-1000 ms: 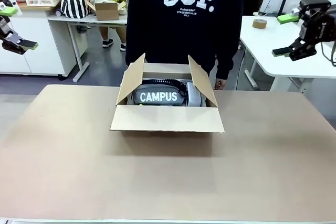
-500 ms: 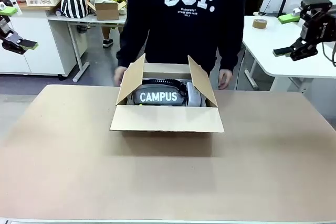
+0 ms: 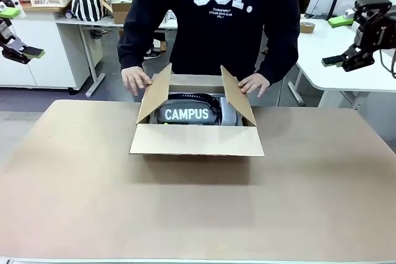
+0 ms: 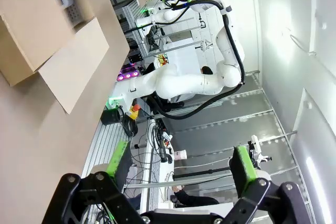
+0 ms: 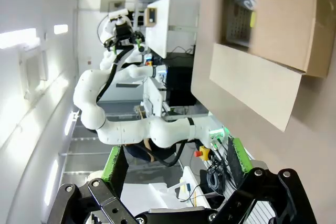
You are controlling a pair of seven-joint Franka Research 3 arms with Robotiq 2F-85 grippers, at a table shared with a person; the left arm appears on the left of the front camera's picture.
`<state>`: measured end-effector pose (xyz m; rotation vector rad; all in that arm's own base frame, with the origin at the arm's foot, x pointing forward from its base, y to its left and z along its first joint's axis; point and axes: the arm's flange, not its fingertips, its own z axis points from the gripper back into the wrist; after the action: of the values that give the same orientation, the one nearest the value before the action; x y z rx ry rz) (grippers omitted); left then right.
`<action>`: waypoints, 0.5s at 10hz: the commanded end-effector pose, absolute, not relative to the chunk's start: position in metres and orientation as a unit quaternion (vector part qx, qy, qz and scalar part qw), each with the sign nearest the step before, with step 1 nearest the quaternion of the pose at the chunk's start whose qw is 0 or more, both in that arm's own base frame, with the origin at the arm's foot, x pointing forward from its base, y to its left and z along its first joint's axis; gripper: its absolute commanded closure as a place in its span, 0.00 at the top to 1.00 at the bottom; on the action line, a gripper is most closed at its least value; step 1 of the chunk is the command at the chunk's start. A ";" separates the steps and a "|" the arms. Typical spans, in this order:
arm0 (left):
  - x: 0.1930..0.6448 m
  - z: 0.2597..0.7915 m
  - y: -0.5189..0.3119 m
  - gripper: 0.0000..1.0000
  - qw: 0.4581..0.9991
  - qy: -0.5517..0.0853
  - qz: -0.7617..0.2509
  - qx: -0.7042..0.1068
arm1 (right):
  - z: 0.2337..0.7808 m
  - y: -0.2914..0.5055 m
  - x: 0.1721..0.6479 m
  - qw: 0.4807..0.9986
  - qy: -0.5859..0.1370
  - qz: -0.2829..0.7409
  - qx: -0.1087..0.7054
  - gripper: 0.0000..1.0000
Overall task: Pack the gift set into the box.
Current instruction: Press and hold the closed box until the human finishes sealing it.
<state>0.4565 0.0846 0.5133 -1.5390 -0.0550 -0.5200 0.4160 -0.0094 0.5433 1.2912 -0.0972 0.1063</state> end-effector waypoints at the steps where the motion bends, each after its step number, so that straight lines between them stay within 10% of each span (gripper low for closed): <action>1: 0.452 0.519 0.093 1.00 0.686 -0.024 -0.233 -0.689 | 0.546 -0.010 0.416 0.790 -0.048 0.052 0.609 1.00; 5: 0.452 0.519 0.093 1.00 0.686 -0.024 -0.233 -0.689 | 0.546 -0.010 0.416 0.790 -0.048 0.052 0.609 1.00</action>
<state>0.4565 0.0846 0.5133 -1.5390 -0.0550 -0.5200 0.4159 -0.0094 0.5433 1.2913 -0.0970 0.1064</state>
